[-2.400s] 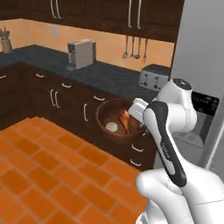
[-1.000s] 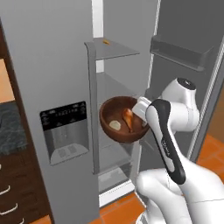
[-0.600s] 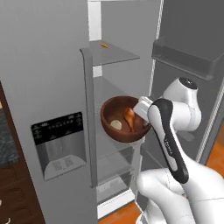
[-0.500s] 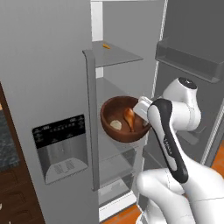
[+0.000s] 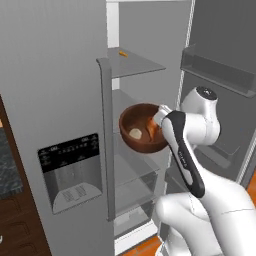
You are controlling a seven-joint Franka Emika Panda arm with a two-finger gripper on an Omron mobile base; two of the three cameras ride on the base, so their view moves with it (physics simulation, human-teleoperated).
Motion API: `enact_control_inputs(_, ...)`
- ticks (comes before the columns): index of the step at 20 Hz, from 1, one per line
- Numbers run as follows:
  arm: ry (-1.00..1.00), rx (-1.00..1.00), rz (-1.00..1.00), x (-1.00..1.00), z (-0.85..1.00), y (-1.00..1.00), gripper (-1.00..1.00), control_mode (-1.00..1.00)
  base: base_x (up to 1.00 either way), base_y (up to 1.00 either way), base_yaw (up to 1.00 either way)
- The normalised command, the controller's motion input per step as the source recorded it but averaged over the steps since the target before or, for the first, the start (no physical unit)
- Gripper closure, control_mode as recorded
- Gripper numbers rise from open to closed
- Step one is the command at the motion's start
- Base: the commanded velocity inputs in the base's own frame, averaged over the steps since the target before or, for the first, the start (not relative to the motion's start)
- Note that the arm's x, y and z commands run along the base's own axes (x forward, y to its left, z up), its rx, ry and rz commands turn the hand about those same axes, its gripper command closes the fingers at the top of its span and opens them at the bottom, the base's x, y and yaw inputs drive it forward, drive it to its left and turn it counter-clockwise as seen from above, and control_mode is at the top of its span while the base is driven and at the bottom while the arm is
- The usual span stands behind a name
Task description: Pick the chicken drumstick and garlic from their plates and place them in the bowl. Then put the bowl in the fridge.
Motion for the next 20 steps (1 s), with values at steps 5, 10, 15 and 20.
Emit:
enact_control_inputs(5, -0.04, 0.00, -0.06, 0.84, 0.00, -0.04, 1.00, -1.00, 0.00, 0.00, 0.00)
enact_control_inputs(10, 0.00, 0.00, 0.00, 0.93, -0.02, 0.00, 1.00, -1.00, 0.00, 0.00, 0.00)
enact_control_inputs(15, 0.00, 0.01, -0.02, 0.92, 0.00, 0.05, 1.00, -1.00, 0.00, 0.00, 0.00)
enact_control_inputs(20, 0.00, 0.00, -0.07, 0.84, -0.12, 0.30, 1.00, -1.00, 0.00, 0.00, 0.00)
